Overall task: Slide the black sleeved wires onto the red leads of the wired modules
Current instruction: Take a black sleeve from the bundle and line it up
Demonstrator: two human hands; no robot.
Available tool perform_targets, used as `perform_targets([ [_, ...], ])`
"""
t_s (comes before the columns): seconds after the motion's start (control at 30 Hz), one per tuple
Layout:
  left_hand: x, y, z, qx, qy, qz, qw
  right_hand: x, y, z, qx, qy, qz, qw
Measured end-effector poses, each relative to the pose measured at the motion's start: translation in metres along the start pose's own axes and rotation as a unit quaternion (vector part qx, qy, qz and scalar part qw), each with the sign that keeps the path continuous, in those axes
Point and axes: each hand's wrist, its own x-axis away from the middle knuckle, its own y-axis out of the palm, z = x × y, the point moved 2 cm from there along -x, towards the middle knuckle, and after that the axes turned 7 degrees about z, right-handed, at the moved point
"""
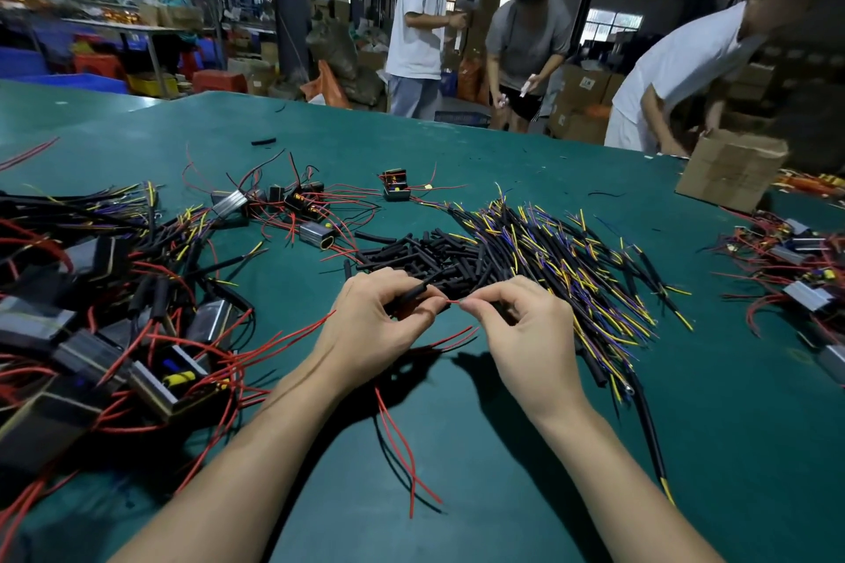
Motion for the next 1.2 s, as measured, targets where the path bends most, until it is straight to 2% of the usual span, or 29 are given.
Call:
perform_targets([
  [0.23, 0.001, -0.001, 0.001, -0.006, -0.006, -0.003, 1.0, -0.001, 0.002, 0.003, -0.013, -0.011, -0.008, 1.0],
  [0.37, 0.002, -0.003, 0.002, -0.022, -0.008, -0.001, 1.0, 0.001, 0.009, 0.007, -0.039, 0.085, -0.059, 0.994],
  [0.47, 0.003, -0.004, 0.0, -0.03, -0.012, 0.022, 0.999, 0.003, 0.008, 0.012, 0.016, 0.12, -0.078, 0.99],
  [0.63, 0.002, -0.004, -0.003, -0.032, -0.017, 0.038, 0.999, 0.0, 0.003, 0.008, 0.03, 0.161, -0.095, 0.982],
  [0.8, 0.001, -0.004, -0.001, -0.038, -0.005, 0.037, 0.999, 0.002, 0.002, -0.002, -0.066, 0.146, -0.103, 0.982],
  [0.97, 0.0, -0.003, -0.001, -0.023, -0.003, 0.033, 0.999, -0.004, -0.003, -0.005, -0.191, 0.207, -0.084, 0.956],
  [1.07, 0.001, -0.003, -0.002, -0.017, -0.006, 0.033, 0.999, -0.003, -0.006, -0.005, -0.194, 0.208, -0.079, 0.955],
  [1.2, 0.002, -0.004, -0.002, -0.023, -0.007, 0.028, 0.999, -0.006, -0.006, -0.008, -0.208, 0.186, -0.024, 0.96],
])
